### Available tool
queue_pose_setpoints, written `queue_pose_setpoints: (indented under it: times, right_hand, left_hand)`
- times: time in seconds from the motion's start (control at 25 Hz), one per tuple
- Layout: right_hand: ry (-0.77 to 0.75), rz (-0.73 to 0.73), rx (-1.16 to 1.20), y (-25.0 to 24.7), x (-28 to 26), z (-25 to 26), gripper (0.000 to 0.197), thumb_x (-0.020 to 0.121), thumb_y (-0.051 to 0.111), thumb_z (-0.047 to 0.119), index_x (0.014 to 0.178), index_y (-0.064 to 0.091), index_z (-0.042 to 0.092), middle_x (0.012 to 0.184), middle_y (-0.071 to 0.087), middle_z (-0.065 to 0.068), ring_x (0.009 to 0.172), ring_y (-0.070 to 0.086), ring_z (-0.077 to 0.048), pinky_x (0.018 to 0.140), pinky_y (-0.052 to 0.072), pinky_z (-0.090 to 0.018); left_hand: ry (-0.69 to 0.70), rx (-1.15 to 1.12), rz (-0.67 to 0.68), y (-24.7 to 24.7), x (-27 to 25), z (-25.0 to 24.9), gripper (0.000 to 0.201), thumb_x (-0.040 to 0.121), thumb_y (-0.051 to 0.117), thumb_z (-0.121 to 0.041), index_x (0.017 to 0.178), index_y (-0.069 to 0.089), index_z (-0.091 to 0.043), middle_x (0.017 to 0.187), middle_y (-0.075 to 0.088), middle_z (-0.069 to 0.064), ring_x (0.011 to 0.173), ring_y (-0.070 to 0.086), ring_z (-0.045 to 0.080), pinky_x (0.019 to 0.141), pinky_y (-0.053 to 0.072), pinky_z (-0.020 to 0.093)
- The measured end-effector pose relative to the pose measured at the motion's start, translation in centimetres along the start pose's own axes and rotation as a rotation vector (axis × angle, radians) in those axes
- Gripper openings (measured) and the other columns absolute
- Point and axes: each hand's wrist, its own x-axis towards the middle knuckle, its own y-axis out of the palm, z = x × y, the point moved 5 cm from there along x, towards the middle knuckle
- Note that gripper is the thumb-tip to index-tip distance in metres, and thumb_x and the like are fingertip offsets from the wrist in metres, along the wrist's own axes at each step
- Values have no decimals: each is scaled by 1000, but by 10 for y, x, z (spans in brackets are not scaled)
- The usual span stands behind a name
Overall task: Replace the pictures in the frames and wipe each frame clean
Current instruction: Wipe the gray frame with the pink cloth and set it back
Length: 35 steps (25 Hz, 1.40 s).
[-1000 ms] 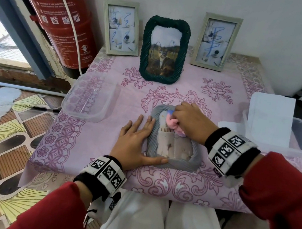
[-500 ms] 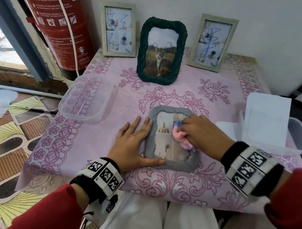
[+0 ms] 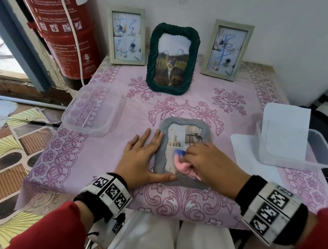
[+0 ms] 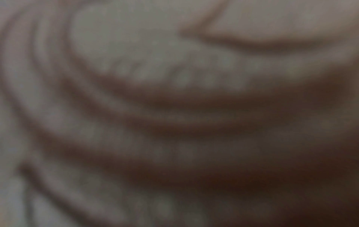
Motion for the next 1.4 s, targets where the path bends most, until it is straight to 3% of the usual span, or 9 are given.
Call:
queue_pose_setpoints:
  times: [0.08,0.32,0.52,0.64,0.8,0.96,1.08,1.28,1.4]
  right_hand:
    - [6,10,-3,-2,-5,-9,12,88,53,18,97,61,21,102,61,6,102,50,-14,89,33,-28]
    - [125,37,-114,-18,48,-44,14,78,50,9,80,64,10,87,61,-2,86,53,-22,81,38,-33]
    - [98,-9,176,-16,68,-30,15,76,53,3,81,67,1,88,64,-11,85,55,-24,80,40,-38]
    - [47,-25,175,-11,52,-8,11,76,56,6,78,66,4,85,61,-6,83,53,-21,80,40,-38]
    - [-39,54,107,1,12,14,17,83,59,22,99,65,17,100,59,3,99,49,-15,91,36,-31]
    - [-34,72,6,-5,-17,3,9,86,51,16,92,55,22,100,57,6,99,48,-14,82,26,-24]
    - [-1,87,-82,-15,-10,-20,8,85,49,16,86,54,21,99,59,7,95,46,-14,80,27,-26]
    - [77,142,-256,-20,31,-52,11,88,47,19,85,57,23,105,61,6,93,41,-14,92,37,-33]
    - [131,80,-228,-24,53,-57,16,92,44,18,81,56,18,103,62,4,91,39,-15,92,37,-33]
  left_hand:
    - [3,3,-2,1,0,0,120,54,35,-90,150,7,-24,156,4,-13,146,-4,10,118,-3,32]
    - [3,-14,-18,1,0,0,120,55,37,-90,150,8,-24,156,8,-13,146,-4,10,118,-3,34]
    - [6,-7,-21,0,0,-1,118,56,38,-89,150,9,-25,157,11,-10,146,-3,10,118,-2,34]
    - [2,-5,-5,0,0,-2,118,55,35,-90,150,8,-26,158,7,-10,146,-5,10,118,-4,33]
    - [-8,-4,3,0,1,-1,120,55,37,-89,151,8,-23,158,6,-9,146,-5,10,117,-4,32]
    - [3,-7,-12,0,0,-1,121,54,36,-90,151,8,-23,158,8,-10,146,-4,10,117,-4,31]
    - [5,-22,-26,0,-1,0,121,53,36,-91,150,9,-24,158,9,-10,146,-3,10,118,-4,32]
    - [6,-35,-28,1,0,1,121,54,36,-91,150,9,-25,158,9,-10,146,-4,9,119,-4,34]
    - [1,-35,-25,1,0,0,120,53,37,-91,150,9,-25,158,10,-10,146,-4,10,118,-4,33]
